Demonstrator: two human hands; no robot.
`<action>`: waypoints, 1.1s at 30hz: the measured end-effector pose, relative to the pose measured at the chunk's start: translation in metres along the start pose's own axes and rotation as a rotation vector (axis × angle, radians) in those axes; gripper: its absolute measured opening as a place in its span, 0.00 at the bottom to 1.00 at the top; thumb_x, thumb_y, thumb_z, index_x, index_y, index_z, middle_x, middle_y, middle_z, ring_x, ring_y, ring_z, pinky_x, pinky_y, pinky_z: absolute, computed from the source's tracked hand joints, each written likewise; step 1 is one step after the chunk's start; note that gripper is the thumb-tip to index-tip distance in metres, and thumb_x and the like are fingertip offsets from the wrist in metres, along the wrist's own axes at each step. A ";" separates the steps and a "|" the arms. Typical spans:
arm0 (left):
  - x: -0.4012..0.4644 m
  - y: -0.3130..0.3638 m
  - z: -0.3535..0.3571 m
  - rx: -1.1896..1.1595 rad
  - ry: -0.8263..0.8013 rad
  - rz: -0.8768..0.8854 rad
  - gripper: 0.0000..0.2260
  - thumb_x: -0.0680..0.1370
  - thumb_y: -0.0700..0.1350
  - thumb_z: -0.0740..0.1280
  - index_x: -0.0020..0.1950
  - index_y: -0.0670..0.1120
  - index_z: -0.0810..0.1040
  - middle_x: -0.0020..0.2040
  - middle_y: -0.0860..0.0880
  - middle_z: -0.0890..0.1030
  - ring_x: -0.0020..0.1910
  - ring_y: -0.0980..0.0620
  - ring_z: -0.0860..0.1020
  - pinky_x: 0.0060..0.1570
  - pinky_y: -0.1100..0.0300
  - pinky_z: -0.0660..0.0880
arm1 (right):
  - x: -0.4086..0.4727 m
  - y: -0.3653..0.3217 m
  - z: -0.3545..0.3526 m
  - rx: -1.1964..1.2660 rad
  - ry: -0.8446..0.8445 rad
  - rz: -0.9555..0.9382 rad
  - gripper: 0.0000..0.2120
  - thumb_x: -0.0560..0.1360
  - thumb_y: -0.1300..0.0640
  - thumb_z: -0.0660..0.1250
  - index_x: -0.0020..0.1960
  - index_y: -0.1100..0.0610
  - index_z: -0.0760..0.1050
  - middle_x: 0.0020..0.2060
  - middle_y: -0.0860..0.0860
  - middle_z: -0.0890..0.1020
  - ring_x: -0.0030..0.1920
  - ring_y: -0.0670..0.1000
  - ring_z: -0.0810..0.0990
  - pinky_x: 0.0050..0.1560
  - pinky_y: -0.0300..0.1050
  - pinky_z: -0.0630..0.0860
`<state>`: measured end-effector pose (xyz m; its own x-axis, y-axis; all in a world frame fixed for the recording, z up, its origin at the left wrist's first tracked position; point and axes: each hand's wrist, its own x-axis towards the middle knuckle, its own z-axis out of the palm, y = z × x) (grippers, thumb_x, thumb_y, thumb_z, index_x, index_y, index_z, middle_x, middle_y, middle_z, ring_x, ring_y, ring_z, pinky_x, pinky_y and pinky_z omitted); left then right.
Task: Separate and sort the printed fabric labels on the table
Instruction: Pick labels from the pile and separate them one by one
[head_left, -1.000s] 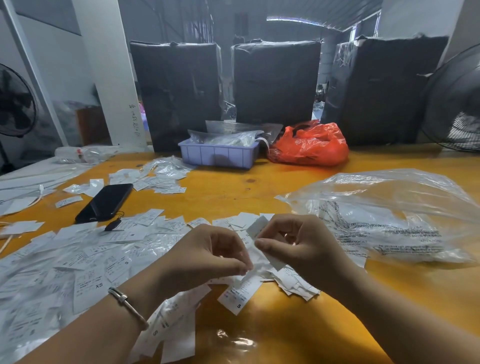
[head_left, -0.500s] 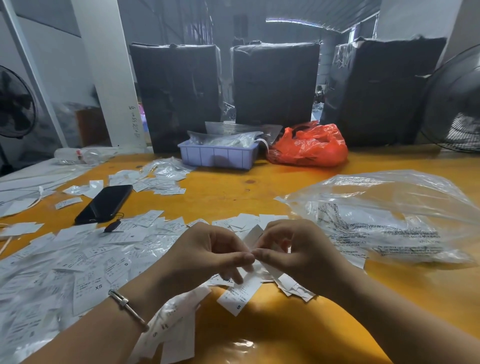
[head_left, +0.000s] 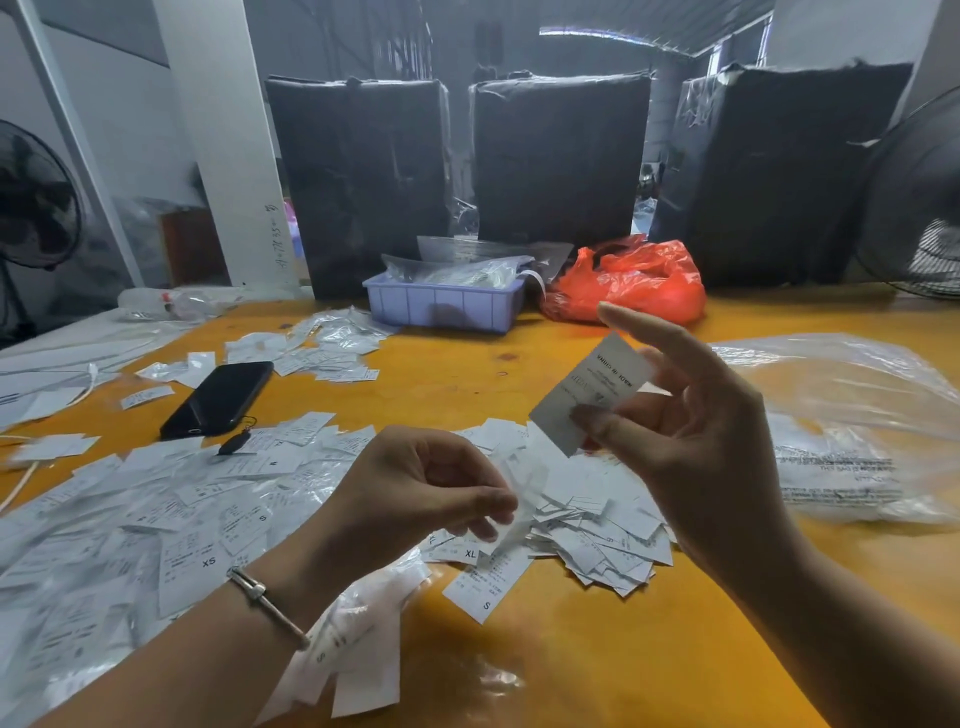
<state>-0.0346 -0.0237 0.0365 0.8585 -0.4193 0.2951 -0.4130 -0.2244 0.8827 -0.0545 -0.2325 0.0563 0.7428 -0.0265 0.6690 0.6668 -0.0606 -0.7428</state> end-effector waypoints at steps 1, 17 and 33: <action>0.000 0.001 0.000 -0.003 -0.003 0.003 0.09 0.68 0.45 0.75 0.41 0.40 0.84 0.37 0.44 0.86 0.34 0.45 0.84 0.32 0.61 0.78 | -0.001 -0.003 0.001 -0.041 0.012 -0.036 0.32 0.66 0.74 0.72 0.65 0.52 0.73 0.47 0.54 0.81 0.43 0.49 0.86 0.39 0.43 0.82; -0.001 0.001 -0.001 -0.033 -0.002 0.020 0.09 0.69 0.45 0.75 0.41 0.39 0.84 0.37 0.43 0.85 0.34 0.45 0.84 0.32 0.60 0.77 | -0.010 0.003 0.011 -0.228 -0.051 -0.065 0.25 0.69 0.62 0.73 0.62 0.46 0.73 0.40 0.44 0.79 0.42 0.43 0.83 0.42 0.39 0.81; 0.000 0.000 -0.001 -0.010 -0.099 -0.030 0.08 0.71 0.47 0.74 0.41 0.42 0.85 0.38 0.45 0.86 0.35 0.48 0.84 0.33 0.63 0.78 | -0.007 0.005 0.004 -0.507 -0.224 -0.155 0.19 0.68 0.61 0.67 0.57 0.48 0.78 0.40 0.42 0.80 0.38 0.44 0.80 0.38 0.43 0.78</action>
<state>-0.0344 -0.0227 0.0367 0.8362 -0.4972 0.2315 -0.3841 -0.2296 0.8943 -0.0565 -0.2286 0.0479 0.6701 0.2298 0.7058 0.6977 -0.5195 -0.4932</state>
